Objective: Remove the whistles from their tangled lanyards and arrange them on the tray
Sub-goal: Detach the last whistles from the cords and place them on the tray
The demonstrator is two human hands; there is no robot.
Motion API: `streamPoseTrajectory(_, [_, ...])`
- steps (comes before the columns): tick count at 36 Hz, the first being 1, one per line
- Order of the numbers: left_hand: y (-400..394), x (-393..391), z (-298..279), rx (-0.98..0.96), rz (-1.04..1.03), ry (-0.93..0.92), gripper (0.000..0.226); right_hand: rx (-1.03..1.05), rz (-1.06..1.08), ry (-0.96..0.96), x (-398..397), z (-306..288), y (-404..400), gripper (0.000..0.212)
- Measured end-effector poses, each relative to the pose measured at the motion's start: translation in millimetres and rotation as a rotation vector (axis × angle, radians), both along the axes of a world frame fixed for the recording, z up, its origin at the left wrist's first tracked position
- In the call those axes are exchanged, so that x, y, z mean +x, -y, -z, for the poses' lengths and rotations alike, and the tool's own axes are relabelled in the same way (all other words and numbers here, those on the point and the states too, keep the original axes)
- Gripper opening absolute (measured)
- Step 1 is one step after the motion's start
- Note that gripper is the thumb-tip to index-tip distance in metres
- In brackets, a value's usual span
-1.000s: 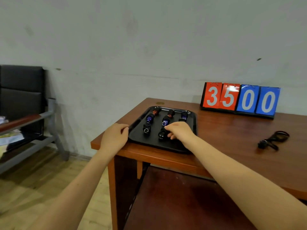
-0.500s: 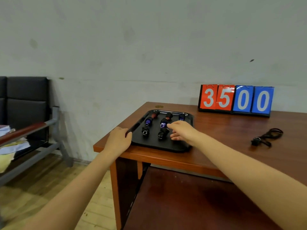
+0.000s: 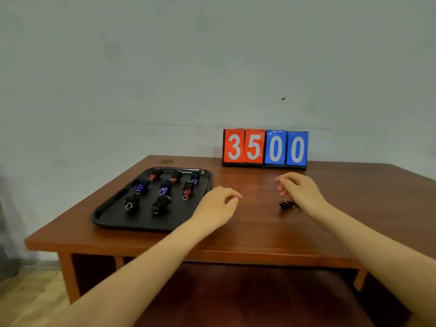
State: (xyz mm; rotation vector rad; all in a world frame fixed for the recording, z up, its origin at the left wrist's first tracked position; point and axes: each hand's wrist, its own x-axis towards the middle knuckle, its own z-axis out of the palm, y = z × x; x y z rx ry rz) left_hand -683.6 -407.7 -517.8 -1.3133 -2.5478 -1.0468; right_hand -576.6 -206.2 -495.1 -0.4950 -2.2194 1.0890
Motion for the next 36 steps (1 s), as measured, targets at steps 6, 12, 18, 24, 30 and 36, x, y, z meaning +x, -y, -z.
streamPoseTrajectory(6, [-77.9, 16.2, 4.2, -0.054, 0.059, 0.077, 0.029, 0.221, 0.145, 0.122, 34.1, 31.4, -66.0, 0.014])
streamPoseTrajectory(12, [-137.6, 22.1, 22.2, -0.166, 0.027, -0.014, 0.056, 0.239, 0.2, 0.187, 25.1, 43.3, -92.3, 0.02])
streamPoseTrajectory(18, [-163.5, 11.3, 21.9, -0.133, 0.135, -0.111, 0.031, 0.384, 0.128, 0.189, 5.2, 49.0, -106.9, 0.019])
streamPoseTrajectory(24, [-175.1, -5.8, 16.0, 0.101, 0.173, 0.285, 0.024, 0.556, 0.084, 0.191, -14.5, 49.0, -112.5, 0.027])
streamPoseTrajectory(30, [-178.1, -18.1, 15.0, 0.398, 0.105, 0.612, 0.016, 0.49, -0.117, 0.249, -31.3, 46.4, -115.9, 0.035])
streamPoseTrajectory(36, [-174.4, -32.0, 13.4, 0.627, 0.105, 0.853, 0.021, 0.507, -0.089, 0.188, -28.1, 45.5, -117.7, 0.029])
